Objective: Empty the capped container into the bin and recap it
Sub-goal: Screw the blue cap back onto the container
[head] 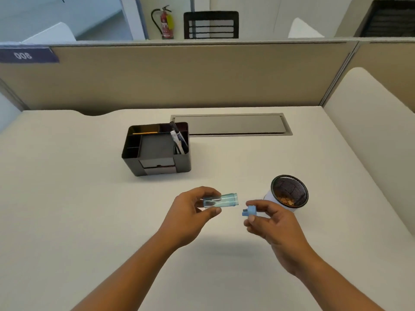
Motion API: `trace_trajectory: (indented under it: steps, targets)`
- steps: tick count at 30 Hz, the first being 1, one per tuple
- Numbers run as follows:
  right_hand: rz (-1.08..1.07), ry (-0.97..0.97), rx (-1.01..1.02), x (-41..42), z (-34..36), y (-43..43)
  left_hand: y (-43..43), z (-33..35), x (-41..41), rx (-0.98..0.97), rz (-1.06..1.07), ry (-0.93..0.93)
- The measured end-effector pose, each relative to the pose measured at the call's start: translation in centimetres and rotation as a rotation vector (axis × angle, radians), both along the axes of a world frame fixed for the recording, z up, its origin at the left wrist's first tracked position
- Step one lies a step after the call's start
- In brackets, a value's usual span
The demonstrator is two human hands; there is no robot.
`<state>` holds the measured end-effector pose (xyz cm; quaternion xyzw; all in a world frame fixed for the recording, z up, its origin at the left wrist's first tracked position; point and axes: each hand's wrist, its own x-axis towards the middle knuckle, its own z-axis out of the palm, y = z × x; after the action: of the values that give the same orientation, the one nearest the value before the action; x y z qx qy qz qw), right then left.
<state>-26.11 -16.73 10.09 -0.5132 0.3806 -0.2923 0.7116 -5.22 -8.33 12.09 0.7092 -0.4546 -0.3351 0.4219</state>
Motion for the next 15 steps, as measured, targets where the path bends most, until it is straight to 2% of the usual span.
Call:
trace_trajectory:
  steps: [8,15]
  targets:
    - [0.097,0.046,-0.087,3.3,0.6,2.6,5.3,-1.9,1.6,0.02,0.117,0.065]
    - [0.159,0.076,-0.139,4.8,0.8,3.7,7.0,-1.7,2.7,0.041,0.112,0.015]
